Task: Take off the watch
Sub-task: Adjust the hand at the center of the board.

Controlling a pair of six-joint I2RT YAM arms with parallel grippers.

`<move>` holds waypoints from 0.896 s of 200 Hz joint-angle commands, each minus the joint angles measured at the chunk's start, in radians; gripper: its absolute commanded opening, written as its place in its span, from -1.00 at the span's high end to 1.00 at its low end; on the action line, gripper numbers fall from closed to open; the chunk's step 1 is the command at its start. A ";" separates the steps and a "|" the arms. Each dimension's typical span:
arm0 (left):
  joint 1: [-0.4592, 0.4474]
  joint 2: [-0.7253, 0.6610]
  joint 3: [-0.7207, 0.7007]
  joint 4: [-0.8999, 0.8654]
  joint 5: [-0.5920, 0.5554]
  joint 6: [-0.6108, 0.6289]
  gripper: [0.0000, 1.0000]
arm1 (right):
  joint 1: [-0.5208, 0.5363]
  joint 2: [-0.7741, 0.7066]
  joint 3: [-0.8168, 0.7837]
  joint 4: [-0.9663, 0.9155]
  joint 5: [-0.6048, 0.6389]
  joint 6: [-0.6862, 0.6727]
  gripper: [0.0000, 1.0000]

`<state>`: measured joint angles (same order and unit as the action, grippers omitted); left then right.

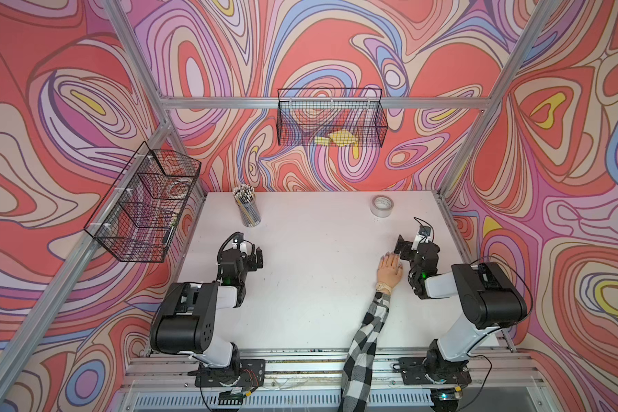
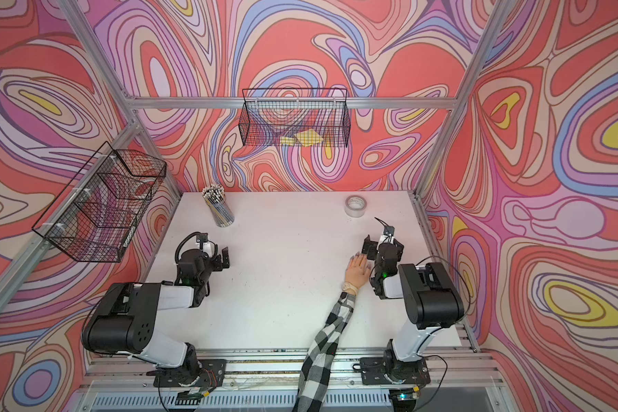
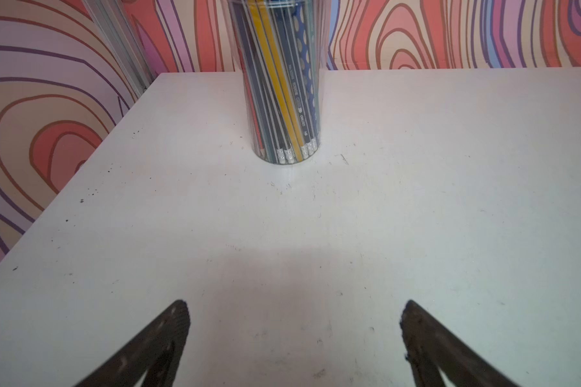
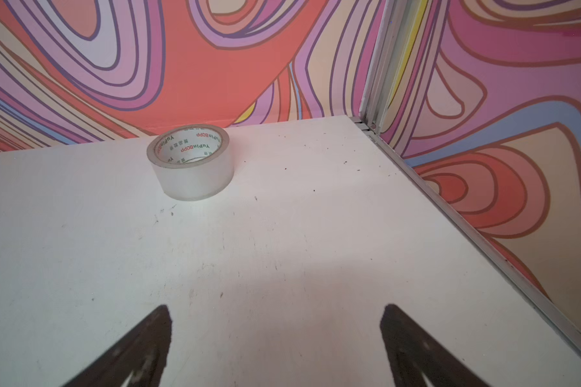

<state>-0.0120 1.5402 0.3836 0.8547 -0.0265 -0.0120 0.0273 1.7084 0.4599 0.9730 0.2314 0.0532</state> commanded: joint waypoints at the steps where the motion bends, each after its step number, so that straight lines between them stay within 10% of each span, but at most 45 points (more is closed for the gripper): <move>1: 0.005 -0.002 -0.003 0.018 0.005 -0.002 -0.99 | 0.000 -0.007 -0.004 0.012 -0.010 -0.007 -0.97; 152: 0.006 -0.008 0.009 -0.006 -0.011 -0.006 -0.99 | 0.000 -0.008 -0.006 0.010 -0.018 0.000 -0.97; 179: 0.004 -0.091 0.114 -0.287 -0.120 -0.052 -0.99 | 0.000 -0.143 -0.011 -0.101 0.025 0.006 -0.97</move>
<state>-0.0120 1.5265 0.3931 0.8036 -0.0509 -0.0216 0.0273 1.6920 0.4568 0.9592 0.2245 0.0536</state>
